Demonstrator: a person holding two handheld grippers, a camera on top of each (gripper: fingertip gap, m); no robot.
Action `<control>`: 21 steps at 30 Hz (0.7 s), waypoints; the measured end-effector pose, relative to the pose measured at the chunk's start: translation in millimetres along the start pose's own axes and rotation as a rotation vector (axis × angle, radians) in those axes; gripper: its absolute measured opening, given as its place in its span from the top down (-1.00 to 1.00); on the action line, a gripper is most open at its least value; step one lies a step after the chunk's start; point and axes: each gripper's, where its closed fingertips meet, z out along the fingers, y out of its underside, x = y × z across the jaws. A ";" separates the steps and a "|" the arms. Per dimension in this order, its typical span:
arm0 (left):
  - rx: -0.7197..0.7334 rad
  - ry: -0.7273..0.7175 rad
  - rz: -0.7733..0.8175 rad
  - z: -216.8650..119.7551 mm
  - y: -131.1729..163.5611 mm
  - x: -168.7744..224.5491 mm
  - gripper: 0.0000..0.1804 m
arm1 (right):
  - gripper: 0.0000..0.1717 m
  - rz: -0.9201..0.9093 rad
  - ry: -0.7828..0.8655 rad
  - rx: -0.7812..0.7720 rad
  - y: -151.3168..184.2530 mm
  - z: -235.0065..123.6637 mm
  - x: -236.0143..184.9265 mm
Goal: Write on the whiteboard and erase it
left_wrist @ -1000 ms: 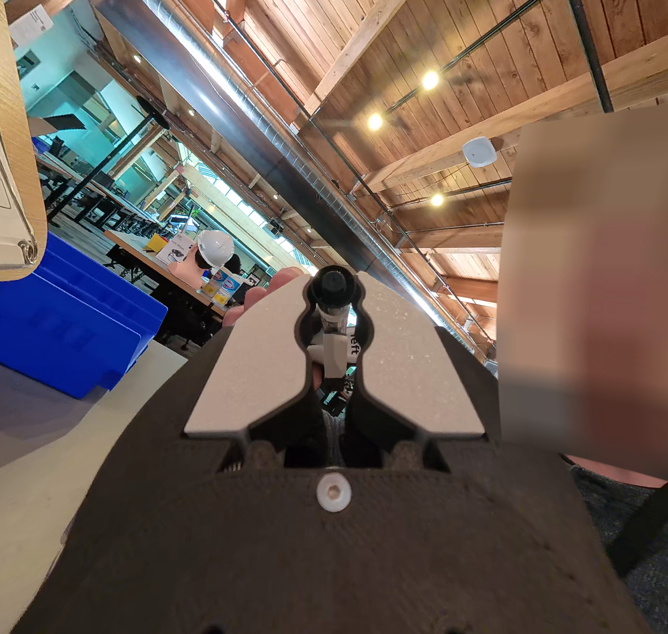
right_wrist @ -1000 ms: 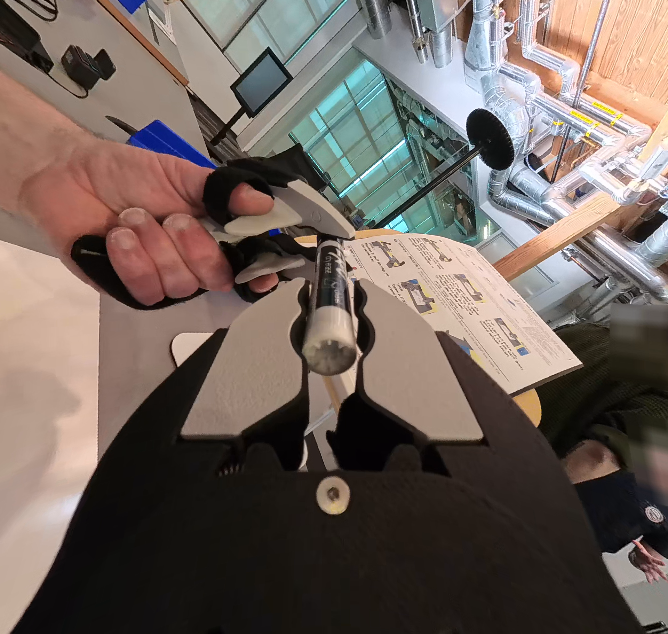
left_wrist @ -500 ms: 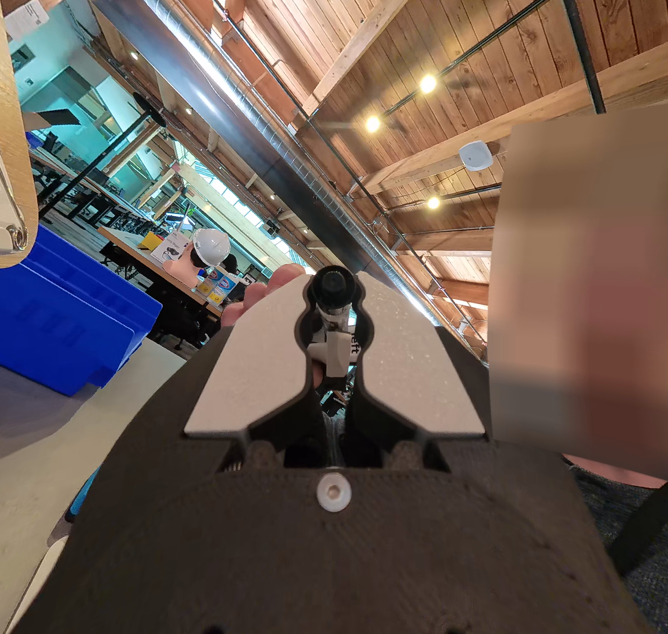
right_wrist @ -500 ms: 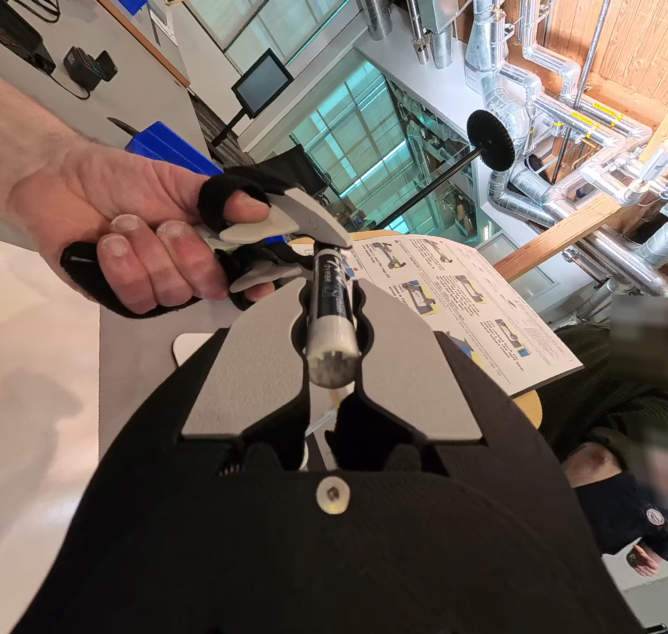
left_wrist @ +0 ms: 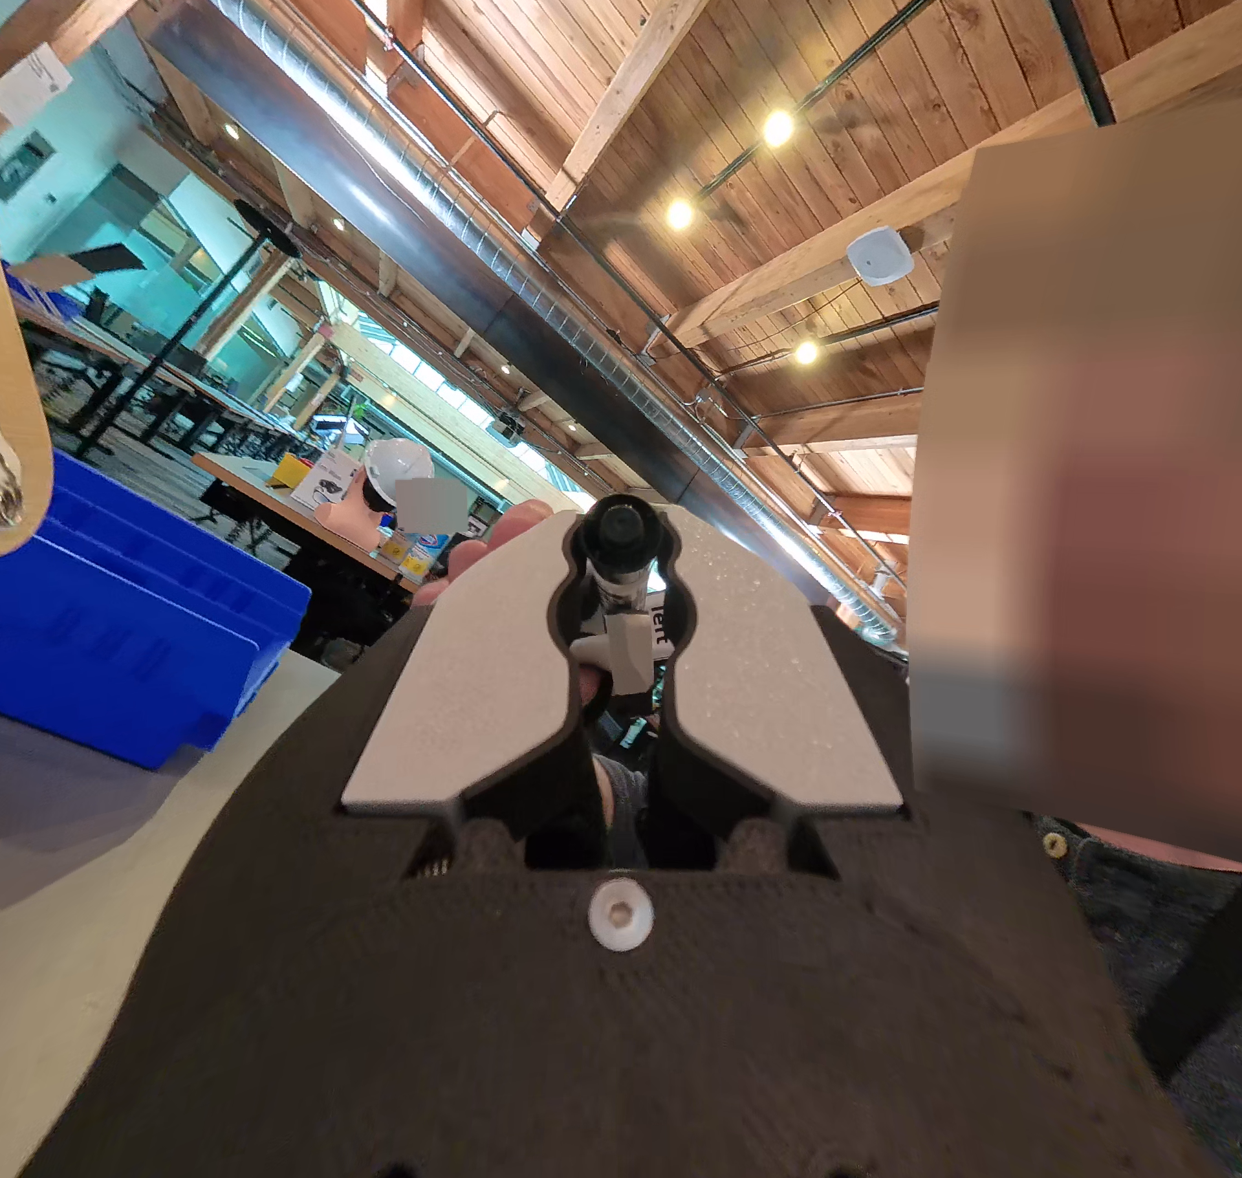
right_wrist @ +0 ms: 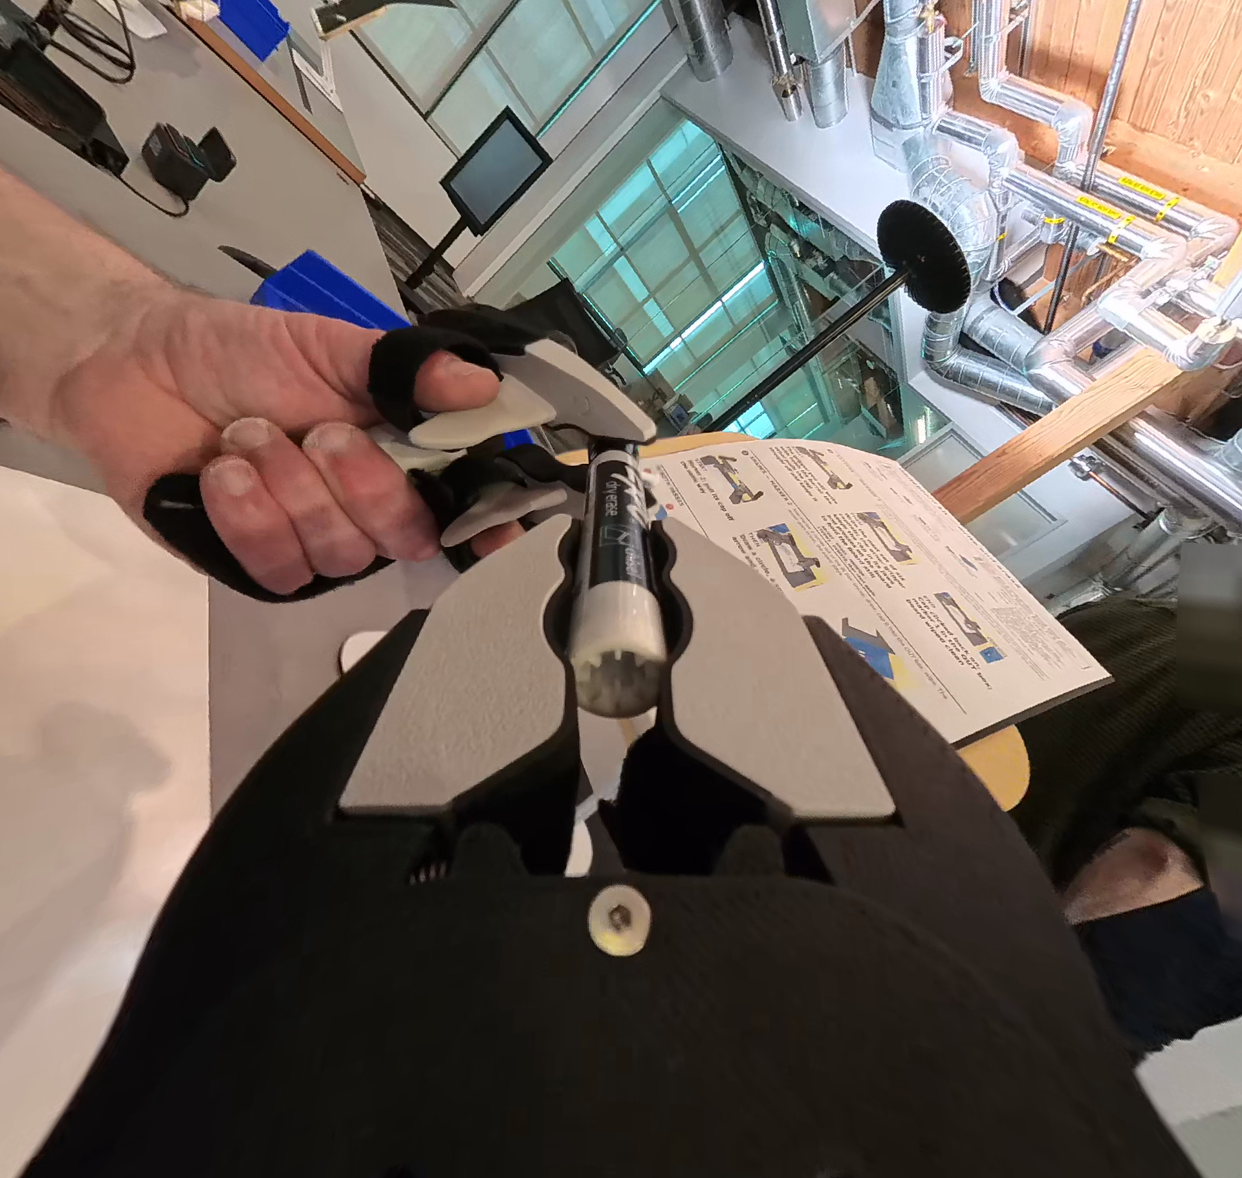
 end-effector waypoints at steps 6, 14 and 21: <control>-0.102 -0.087 0.333 -6.7 -13.9 6.1 0.65 | 0.76 0.206 -0.068 0.071 -5.0 -14.1 17.8; -0.500 -0.171 0.857 -4.9 19.8 10.0 0.46 | 0.75 0.438 -0.288 0.130 -1.6 -26.2 11.6; -0.530 -0.136 0.889 1.3 38.8 13.0 0.71 | 0.76 0.510 -0.415 0.188 -5.3 -25.4 -9.8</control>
